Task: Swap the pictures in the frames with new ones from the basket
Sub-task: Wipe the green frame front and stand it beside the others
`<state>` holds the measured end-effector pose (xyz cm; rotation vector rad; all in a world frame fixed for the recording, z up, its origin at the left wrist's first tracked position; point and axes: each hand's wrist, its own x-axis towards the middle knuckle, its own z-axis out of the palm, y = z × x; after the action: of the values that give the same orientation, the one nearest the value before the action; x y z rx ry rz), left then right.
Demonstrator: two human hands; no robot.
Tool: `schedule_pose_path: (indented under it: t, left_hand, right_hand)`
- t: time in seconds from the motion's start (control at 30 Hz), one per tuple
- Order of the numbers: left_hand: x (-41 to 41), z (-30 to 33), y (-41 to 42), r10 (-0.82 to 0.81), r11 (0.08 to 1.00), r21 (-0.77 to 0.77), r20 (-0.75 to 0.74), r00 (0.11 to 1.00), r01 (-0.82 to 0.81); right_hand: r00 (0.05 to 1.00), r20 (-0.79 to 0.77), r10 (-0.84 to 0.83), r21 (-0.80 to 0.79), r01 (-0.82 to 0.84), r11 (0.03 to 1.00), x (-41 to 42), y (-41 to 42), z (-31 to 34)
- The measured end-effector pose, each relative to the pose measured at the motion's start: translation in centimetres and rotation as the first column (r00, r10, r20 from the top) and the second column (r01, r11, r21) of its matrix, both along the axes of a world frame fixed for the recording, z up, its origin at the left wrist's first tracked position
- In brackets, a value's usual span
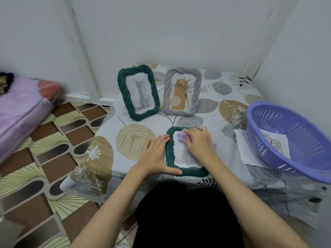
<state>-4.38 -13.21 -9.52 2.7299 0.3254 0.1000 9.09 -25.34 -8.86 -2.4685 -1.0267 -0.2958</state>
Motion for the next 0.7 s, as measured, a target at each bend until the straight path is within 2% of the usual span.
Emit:
schedule_pose_path:
  t: [0.07, 0.13, 0.2, 0.27, 0.33, 0.4, 0.47, 0.6, 0.7]
  left_hand:
    - [-0.1, 0.0, -0.1, 0.003, 1.0, 0.005, 0.001, 1.0, -0.003]
    - [-0.1, 0.0, -0.2, 0.005, 1.0, 0.02, 0.0, 1.0, -0.005]
    - [-0.1, -0.1, -0.2, 0.012, 1.0, 0.017, -0.003, 1.0, -0.012]
    - [0.0, -0.1, -0.2, 0.015, 1.0, -0.002, -0.012, 1.0, -0.015]
    - [-0.1, 0.0, -0.2, 0.01, 1.0, -0.006, -0.023, 1.0, -0.01]
    - [-0.1, 0.1, -0.1, 0.007, 1.0, -0.01, -0.029, 1.0, -0.008]
    - [-0.1, 0.1, -0.2, 0.009, 1.0, -0.01, -0.025, 1.0, -0.009]
    - [-0.1, 0.1, -0.3, 0.018, 1.0, -0.004, -0.012, 1.0, -0.018]
    - [-0.2, 0.1, -0.2, 0.017, 1.0, -0.006, -0.018, 1.0, -0.018]
  right_hand:
    - [0.998, -0.062, 0.013, 0.016, -0.012, 1.0, -0.6, 1.5, -0.1]
    - [0.99, -0.084, 0.11, 0.055, -0.105, 0.993, -1.9, 1.3, -0.3]
    - [0.969, -0.066, 0.239, 0.111, -0.231, 0.967, -3.2, -1.0, -0.7]
    - [0.948, 0.015, 0.319, 0.134, -0.318, 0.939, -3.5, -3.4, -0.9]
    - [0.961, 0.035, 0.275, 0.118, -0.277, 0.954, -2.2, -4.1, -0.5]
    - [0.992, -0.031, 0.125, 0.055, -0.124, 0.991, -1.3, -2.8, 0.1]
    - [0.996, -0.074, 0.058, 0.017, -0.057, 0.998, -1.9, -1.1, 0.2]
    - [0.972, -0.049, 0.231, 0.132, -0.223, 0.966, -5.2, -2.4, -0.5]
    - [0.94, 0.038, 0.34, 0.122, -0.342, 0.932, -4.8, -5.5, -0.7]
